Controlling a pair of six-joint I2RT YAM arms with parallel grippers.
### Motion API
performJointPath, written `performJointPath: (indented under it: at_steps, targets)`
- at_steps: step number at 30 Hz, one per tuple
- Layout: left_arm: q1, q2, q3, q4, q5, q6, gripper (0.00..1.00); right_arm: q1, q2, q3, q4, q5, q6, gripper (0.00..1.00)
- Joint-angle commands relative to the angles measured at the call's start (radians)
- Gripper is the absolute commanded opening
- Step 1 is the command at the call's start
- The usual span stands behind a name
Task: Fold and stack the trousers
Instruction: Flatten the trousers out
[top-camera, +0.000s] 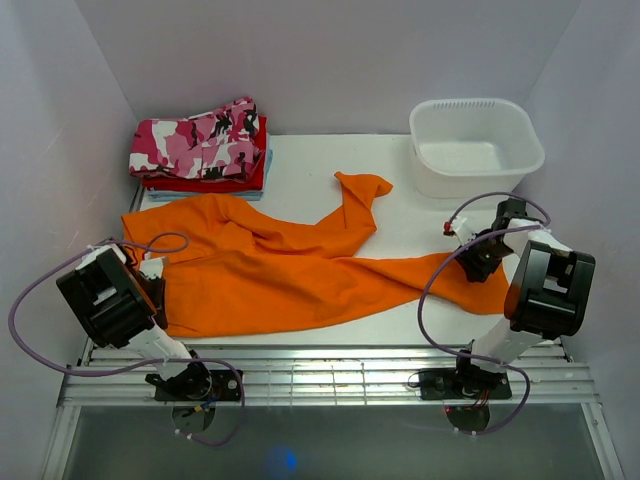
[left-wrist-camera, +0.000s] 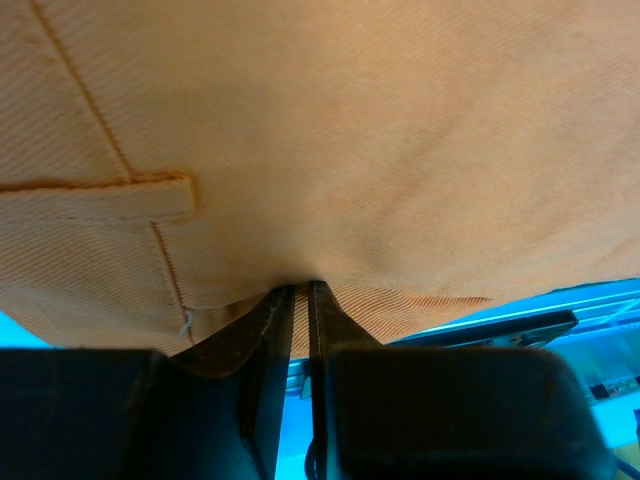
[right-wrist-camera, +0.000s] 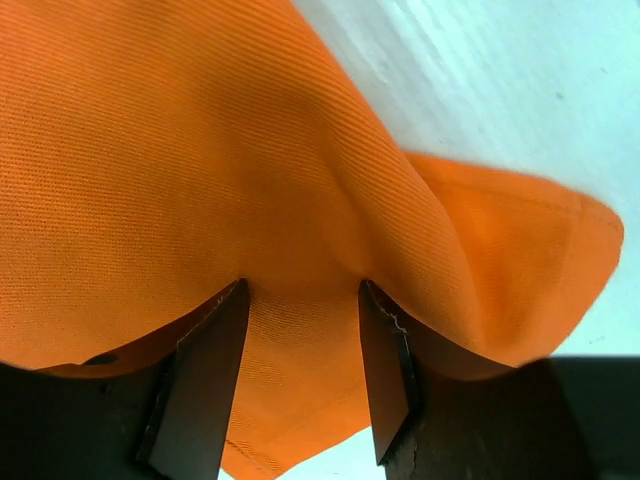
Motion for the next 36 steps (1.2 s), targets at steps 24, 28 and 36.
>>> performJointPath:
  at_steps: [24,28,36]
  targets:
    - [-0.040,-0.082,0.284,-0.029,0.276,0.221,0.42,-0.114,-0.020,0.146,-0.179,-0.126,-0.045,0.62]
    - [-0.104,-0.091,0.206,0.021,0.279,0.141,0.42,-0.094,0.012,0.021,-0.062,-0.052,-0.018,0.60]
    - [-0.106,-0.042,0.022,0.181,0.152,0.114,0.38,-0.100,-0.030,-0.224,0.034,0.074,-0.139,0.37]
